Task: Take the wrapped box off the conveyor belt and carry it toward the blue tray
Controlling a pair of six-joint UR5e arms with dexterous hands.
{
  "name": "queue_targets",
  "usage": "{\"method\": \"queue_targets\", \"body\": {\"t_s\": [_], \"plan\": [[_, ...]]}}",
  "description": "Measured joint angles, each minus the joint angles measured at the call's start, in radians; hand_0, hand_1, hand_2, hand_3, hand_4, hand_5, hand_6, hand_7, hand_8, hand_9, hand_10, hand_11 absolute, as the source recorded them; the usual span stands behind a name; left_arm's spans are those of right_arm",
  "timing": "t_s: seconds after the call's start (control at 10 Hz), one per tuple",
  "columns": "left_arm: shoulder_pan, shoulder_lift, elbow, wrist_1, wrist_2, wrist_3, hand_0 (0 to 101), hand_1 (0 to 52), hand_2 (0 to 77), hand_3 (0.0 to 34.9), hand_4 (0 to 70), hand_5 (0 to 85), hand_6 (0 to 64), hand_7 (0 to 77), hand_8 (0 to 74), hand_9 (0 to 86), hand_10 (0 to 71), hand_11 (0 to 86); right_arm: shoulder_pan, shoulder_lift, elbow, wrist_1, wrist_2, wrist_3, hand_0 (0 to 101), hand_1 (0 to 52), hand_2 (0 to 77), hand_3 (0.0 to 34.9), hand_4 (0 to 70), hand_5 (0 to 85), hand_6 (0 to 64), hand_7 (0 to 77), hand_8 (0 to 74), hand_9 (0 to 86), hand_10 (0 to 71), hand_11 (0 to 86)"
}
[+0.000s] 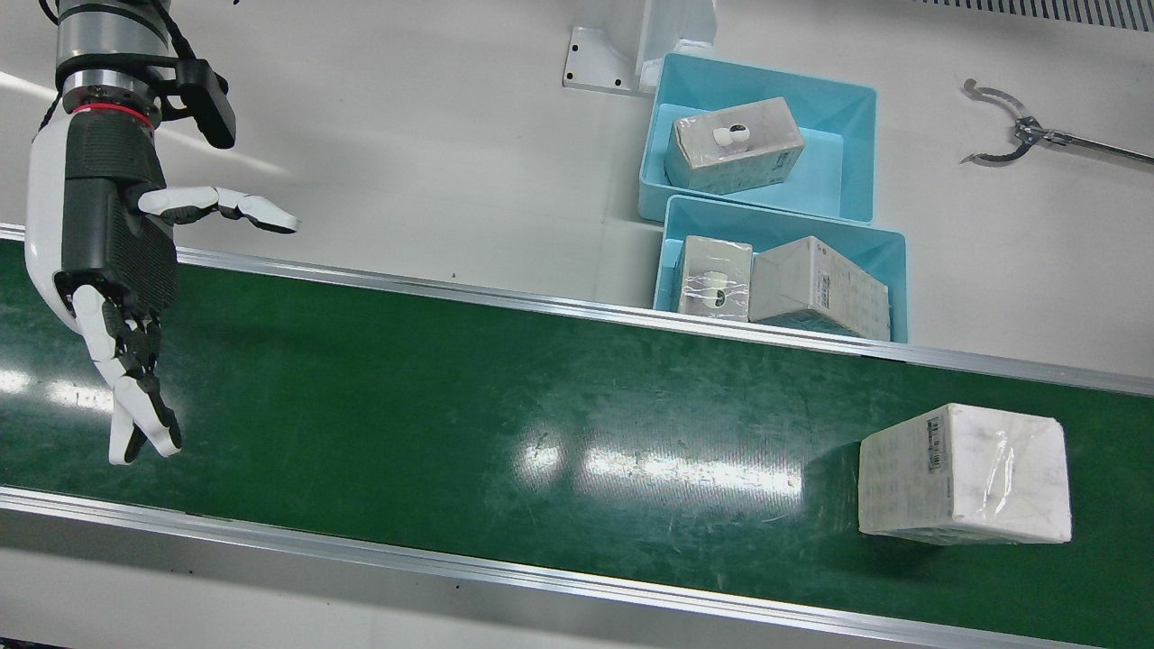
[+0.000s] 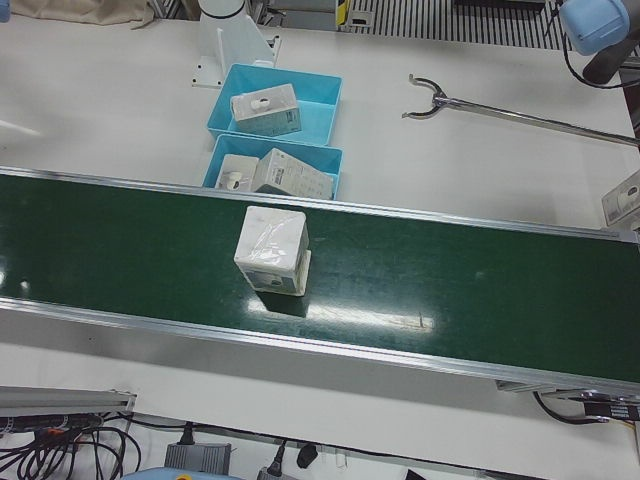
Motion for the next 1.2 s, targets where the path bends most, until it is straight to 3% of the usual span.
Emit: {"method": "queue_targets", "body": {"t_s": [1.2], "plan": [[0.000, 0.000, 0.000, 0.000, 0.000, 0.000, 0, 0.0, 0.5, 0.0, 0.0, 1.1, 0.0, 0.0, 0.0, 0.0, 0.5, 0.0, -0.005, 0.025, -0.028, 0.000, 0.000, 0.001, 47, 16.4, 19.6, 0.0, 8.7, 10.9, 1.6, 7.6, 2.2, 2.2, 0.5, 2.7]]}}
